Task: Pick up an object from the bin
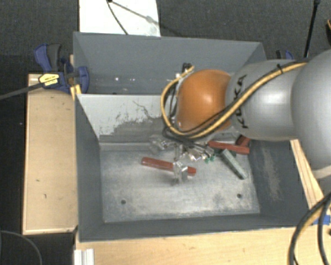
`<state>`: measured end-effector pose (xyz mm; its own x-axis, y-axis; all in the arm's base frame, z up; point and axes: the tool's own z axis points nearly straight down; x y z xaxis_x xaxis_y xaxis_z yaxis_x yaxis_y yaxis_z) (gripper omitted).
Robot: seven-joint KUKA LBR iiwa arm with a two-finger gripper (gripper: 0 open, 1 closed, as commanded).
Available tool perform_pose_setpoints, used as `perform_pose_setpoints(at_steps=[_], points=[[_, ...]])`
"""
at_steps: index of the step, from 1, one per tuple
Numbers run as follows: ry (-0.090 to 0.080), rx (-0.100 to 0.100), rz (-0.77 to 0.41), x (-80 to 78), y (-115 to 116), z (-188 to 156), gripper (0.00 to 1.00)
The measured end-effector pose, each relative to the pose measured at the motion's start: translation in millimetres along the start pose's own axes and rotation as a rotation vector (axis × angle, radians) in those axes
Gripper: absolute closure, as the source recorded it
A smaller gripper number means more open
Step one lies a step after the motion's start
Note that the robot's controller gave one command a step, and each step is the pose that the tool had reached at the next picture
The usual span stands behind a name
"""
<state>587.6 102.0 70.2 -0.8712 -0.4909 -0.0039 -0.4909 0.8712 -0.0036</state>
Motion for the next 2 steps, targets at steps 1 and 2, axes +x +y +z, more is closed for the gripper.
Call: perform_pose_setpoints(at_steps=[1, 2], points=[[0.0, -0.004, 0.003, -1.2, 4, -1, 1.0], [-0.006, 0.0, -0.31, 7.4, 5, -154, 1.0]])
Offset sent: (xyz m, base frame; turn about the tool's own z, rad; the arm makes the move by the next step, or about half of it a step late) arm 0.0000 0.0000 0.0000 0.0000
